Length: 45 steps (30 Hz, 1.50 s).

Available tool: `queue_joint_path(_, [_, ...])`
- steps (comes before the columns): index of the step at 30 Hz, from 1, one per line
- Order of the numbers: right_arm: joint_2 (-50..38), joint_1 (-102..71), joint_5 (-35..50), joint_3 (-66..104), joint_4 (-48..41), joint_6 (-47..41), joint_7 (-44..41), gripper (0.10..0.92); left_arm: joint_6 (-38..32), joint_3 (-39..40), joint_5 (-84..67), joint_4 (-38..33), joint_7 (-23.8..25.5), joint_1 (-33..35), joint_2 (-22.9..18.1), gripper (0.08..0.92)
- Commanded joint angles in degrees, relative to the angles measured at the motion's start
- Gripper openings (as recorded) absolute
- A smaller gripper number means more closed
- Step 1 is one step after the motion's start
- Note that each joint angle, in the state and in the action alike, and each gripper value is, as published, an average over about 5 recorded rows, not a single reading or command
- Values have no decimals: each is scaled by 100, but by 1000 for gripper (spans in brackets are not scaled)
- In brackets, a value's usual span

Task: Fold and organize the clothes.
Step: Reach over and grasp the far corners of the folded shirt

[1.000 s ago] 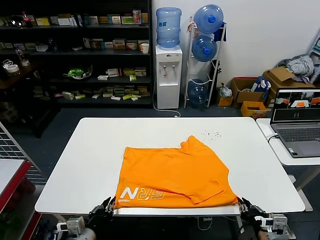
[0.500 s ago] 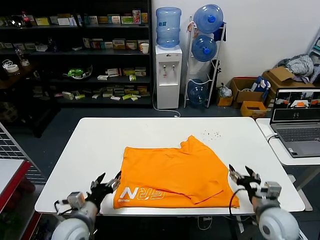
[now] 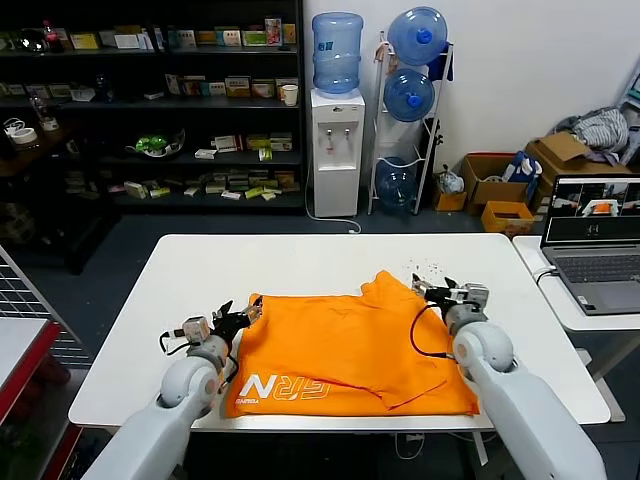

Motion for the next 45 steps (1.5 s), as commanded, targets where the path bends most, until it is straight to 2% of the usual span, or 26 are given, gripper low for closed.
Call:
queue_joint_path(1, [492, 1035, -66, -622, -1360, -530, -196, 823, 417, 593, -17, 1309, -1, -1115, -226, 823])
queue_joint_path(6, [522, 1110, -209, -663, -1598, -702, -192, 823, 468, 636, -14, 1292, -53, -1129, -208, 823])
queue_joint_path(19, [460, 1033, -139, -684, -1525, -843, -276, 820, 588, 725, -4, 1131, -188, -1028, -97, 823])
queue_joint_path(23, [457, 1011, -86, -696, -1490, -891, -290, 749, 604, 771, 50, 1134, -194, -995, -95, 806])
queue_joint_path(26, [445, 1002, -65, -698, -1474, -886, -322, 662, 597, 783, 70, 1119, -182, -970, -95, 744])
queue_joint_path(42, [387, 928, 39, -686, -1316, -758, -381, 195, 571, 793, 70, 1060, -192, -953, -126, 277])
queue_joint_path(45, [367, 914, 78, -673, -1252, -675, -377, 134, 568, 790, 67, 1029, -194, -940, -113, 191])
